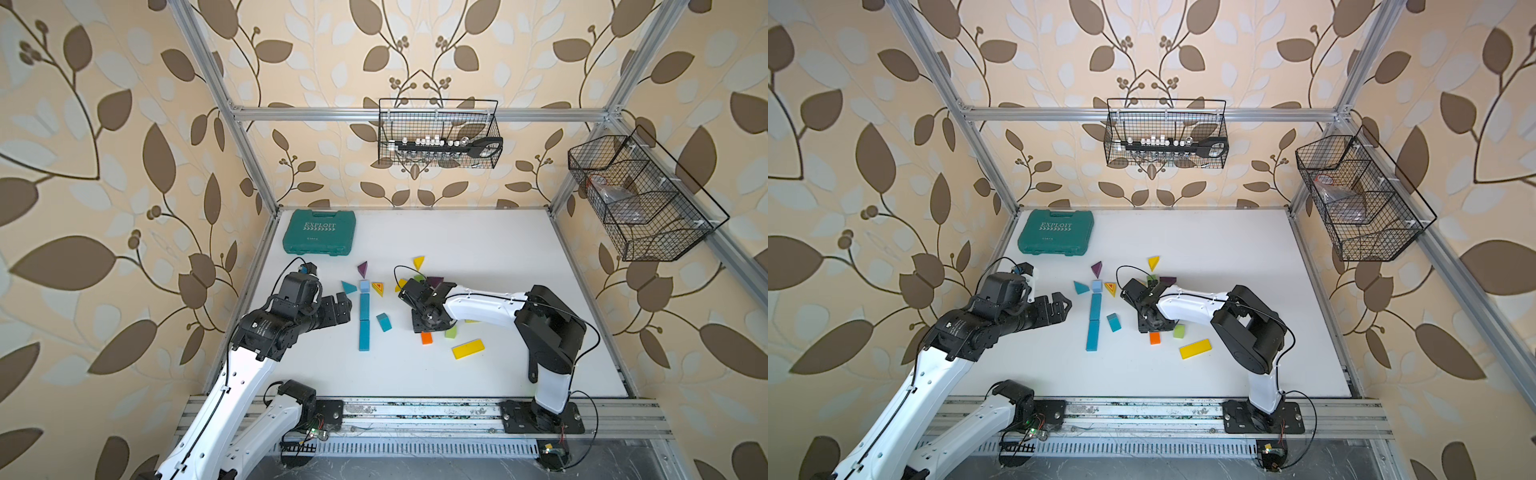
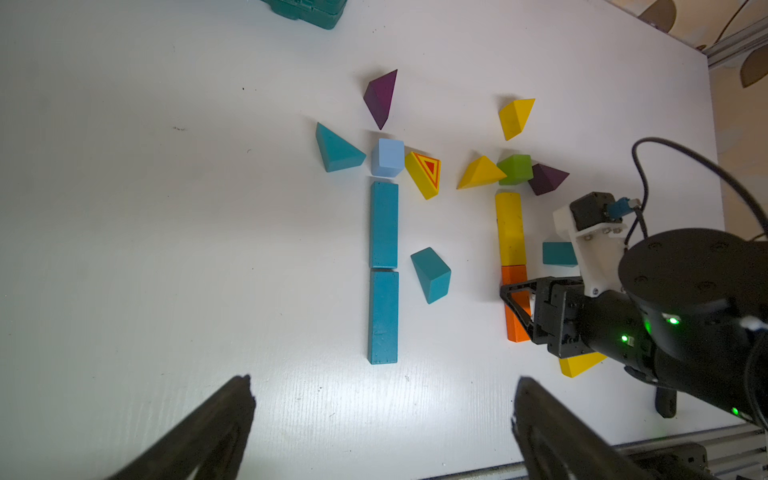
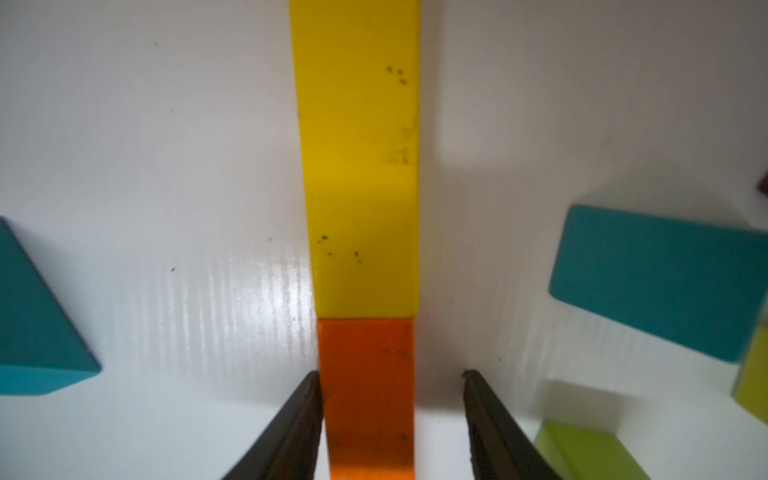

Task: Assemble a small pinwheel with building blocks
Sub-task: Assemble the building block at the center of the board, then adjust the building block at the center of the board.

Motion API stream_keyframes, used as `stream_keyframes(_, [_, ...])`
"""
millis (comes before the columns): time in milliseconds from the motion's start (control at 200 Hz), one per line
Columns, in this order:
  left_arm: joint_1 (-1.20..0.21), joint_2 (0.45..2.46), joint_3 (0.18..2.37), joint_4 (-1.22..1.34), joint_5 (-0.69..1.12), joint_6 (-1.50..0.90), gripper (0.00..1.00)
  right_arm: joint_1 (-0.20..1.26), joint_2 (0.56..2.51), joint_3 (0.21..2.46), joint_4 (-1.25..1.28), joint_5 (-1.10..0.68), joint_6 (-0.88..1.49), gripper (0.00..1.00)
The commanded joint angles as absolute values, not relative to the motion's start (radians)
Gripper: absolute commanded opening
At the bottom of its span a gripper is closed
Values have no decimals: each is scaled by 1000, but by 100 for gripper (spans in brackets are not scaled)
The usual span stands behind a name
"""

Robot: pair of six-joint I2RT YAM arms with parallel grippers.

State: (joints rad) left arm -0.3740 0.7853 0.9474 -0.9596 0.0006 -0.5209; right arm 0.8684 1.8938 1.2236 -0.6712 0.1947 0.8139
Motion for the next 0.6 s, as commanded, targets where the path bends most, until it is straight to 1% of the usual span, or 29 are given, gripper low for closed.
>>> stream_keyframes(0, [-377, 788, 945, -948, -8, -504, 99, 843, 1885, 1290, -735, 234, 760, 57])
stream_keyframes(120, [-377, 788, 944, -948, -9, -503, 99, 823, 1927, 1355, -763, 259, 722, 60])
stream_keyframes(315, [-377, 793, 944, -948, -9, -505, 99, 793, 2008, 1440, -756, 238, 671, 63])
stream_keyframes(595, [-377, 799, 946, -950, -11, -504, 99, 783, 2080, 1500, -759, 230, 650, 63])
